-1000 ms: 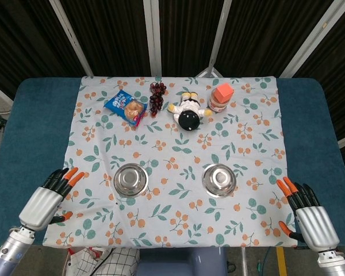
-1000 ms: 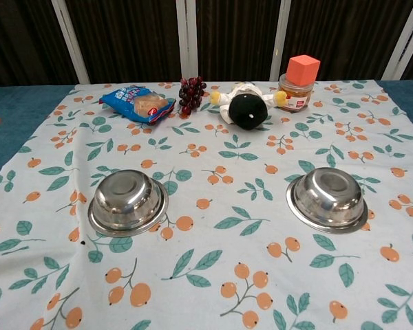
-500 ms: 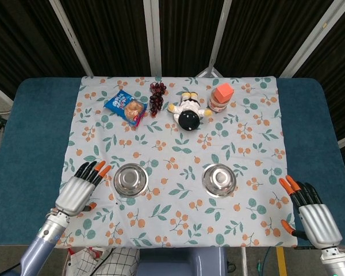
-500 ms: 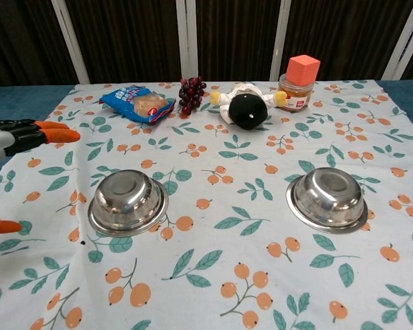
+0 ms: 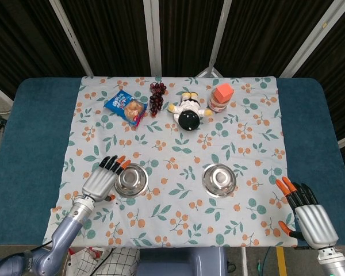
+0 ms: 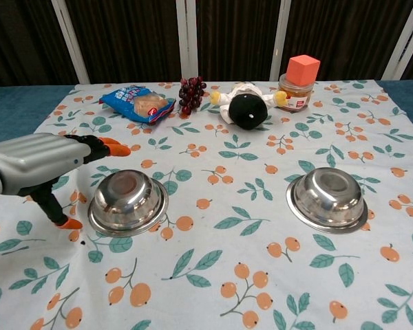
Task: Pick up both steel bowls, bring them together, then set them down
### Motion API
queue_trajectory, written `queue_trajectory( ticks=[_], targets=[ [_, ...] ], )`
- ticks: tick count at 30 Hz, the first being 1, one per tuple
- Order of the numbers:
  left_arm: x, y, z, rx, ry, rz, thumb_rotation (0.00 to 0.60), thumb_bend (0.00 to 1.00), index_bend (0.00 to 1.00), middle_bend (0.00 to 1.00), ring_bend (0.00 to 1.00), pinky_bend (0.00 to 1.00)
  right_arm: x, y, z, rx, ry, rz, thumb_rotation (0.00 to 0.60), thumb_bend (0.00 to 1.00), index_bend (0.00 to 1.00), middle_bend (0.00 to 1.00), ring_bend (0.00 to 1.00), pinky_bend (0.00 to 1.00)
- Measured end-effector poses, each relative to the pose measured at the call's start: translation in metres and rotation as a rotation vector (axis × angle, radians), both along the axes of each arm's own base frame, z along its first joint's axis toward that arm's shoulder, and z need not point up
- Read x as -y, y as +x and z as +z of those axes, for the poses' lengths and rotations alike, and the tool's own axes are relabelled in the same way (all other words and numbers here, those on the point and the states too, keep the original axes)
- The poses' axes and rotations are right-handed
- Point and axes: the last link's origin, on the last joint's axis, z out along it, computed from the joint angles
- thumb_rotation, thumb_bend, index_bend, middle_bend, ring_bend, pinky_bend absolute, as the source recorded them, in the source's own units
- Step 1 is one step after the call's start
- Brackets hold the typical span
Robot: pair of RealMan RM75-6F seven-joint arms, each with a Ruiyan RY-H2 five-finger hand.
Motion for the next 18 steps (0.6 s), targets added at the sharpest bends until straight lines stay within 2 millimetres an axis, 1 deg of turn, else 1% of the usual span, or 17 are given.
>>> queue_trajectory(
  ticks=[4, 8, 12, 15, 16, 18],
  targets=[
    [-0.004, 0.008, -0.010, -0.001, -0.019, -0.002, 0.600, 0.17, 0.00, 0.02, 0.00, 0.10, 0.001, 0.001, -0.001, -0.002, 0.002, 0.000, 0.600, 0.32, 0.00, 0.00, 0.00, 0.04],
    [-0.008, 0.011, -0.015, -0.013, -0.025, -0.002, 0.600, 0.20, 0.00, 0.05, 0.00, 0.17, 0.002, 0.000, 0.001, 0.005, -0.012, -0.008, 0.600, 0.32, 0.00, 0.00, 0.00, 0.04],
    [-0.010, 0.012, -0.018, -0.034, -0.017, 0.005, 0.600, 0.23, 0.02, 0.08, 0.00, 0.18, 0.003, -0.001, 0.004, 0.011, -0.016, -0.014, 0.600, 0.32, 0.00, 0.00, 0.00, 0.04],
    [-0.011, 0.012, -0.020, -0.048, -0.016, 0.014, 0.600, 0.28, 0.07, 0.15, 0.07, 0.28, 0.002, -0.002, 0.005, 0.016, -0.018, -0.016, 0.600, 0.32, 0.00, 0.00, 0.00, 0.04],
    [-0.012, 0.013, -0.021, -0.054, -0.017, 0.018, 0.600, 0.30, 0.09, 0.19, 0.12, 0.32, 0.002, -0.002, 0.005, 0.017, -0.018, -0.016, 0.600, 0.32, 0.00, 0.00, 0.00, 0.04],
    [-0.013, 0.014, -0.024, -0.061, -0.022, 0.022, 0.600, 0.33, 0.12, 0.24, 0.17, 0.37, 0.002, -0.001, 0.006, 0.019, -0.018, -0.013, 0.600, 0.32, 0.00, 0.00, 0.00, 0.04]
  ],
)
